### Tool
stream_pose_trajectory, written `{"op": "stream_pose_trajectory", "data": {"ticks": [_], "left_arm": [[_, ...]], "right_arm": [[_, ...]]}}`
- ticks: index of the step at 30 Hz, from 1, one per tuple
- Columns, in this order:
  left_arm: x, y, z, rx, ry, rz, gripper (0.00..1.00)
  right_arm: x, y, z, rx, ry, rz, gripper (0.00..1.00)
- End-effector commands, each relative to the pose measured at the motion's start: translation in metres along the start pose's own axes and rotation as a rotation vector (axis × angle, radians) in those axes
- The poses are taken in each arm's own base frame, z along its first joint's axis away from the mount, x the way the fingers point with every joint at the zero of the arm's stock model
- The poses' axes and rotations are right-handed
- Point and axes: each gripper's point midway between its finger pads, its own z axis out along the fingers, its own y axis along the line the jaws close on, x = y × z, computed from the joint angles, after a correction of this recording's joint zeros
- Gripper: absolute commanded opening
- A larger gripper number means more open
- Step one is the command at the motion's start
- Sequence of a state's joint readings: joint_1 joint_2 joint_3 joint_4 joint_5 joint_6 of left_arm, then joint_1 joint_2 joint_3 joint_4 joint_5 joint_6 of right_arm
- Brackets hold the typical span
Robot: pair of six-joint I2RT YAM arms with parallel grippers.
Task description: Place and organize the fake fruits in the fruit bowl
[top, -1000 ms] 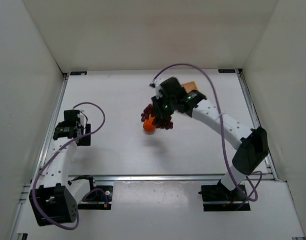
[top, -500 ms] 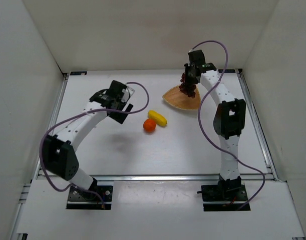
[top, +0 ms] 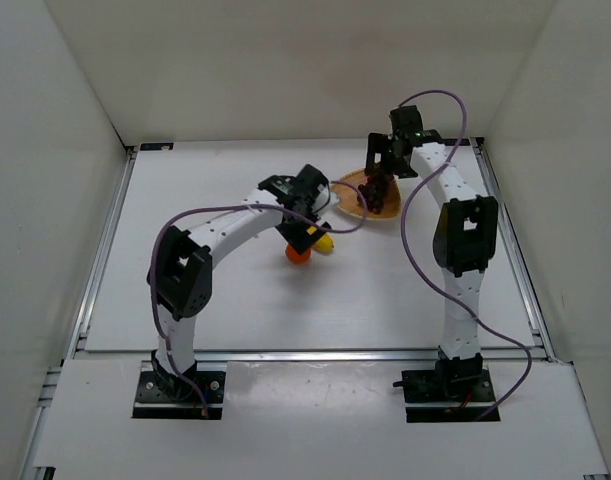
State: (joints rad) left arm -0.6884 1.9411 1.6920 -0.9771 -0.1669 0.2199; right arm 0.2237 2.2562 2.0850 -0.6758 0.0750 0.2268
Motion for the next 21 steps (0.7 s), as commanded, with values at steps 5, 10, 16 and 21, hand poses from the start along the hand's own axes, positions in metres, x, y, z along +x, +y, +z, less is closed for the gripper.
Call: {"op": "stream_pose_trajectory", "data": {"ticks": [5, 10, 16, 21], "left_arm": [[-0.01, -0.049, 0.014, 0.047, -0.001, 0.13, 1.0], [-0.018, -0.041, 0.031, -0.018, 0.02, 0.096, 1.0], [-0.016, -0.041, 0.051, -0.043, 0.052, 0.092, 1.0], [-0.011, -0.046, 0.057, -0.02, 0.068, 0.096, 0.7]], "right_arm": [[-0.042, -0.007, -0.102, -0.061, -0.196, 0.045, 1.0], [-0.028, -0.021, -0.117, -0.057, -0.188, 0.065, 1.0], [-0.01, -0.022, -0.122, -0.063, -0.169, 0.065, 1.0], [-0.002, -0.028, -0.125, -0.055, -0.165, 0.072, 1.0]]}}
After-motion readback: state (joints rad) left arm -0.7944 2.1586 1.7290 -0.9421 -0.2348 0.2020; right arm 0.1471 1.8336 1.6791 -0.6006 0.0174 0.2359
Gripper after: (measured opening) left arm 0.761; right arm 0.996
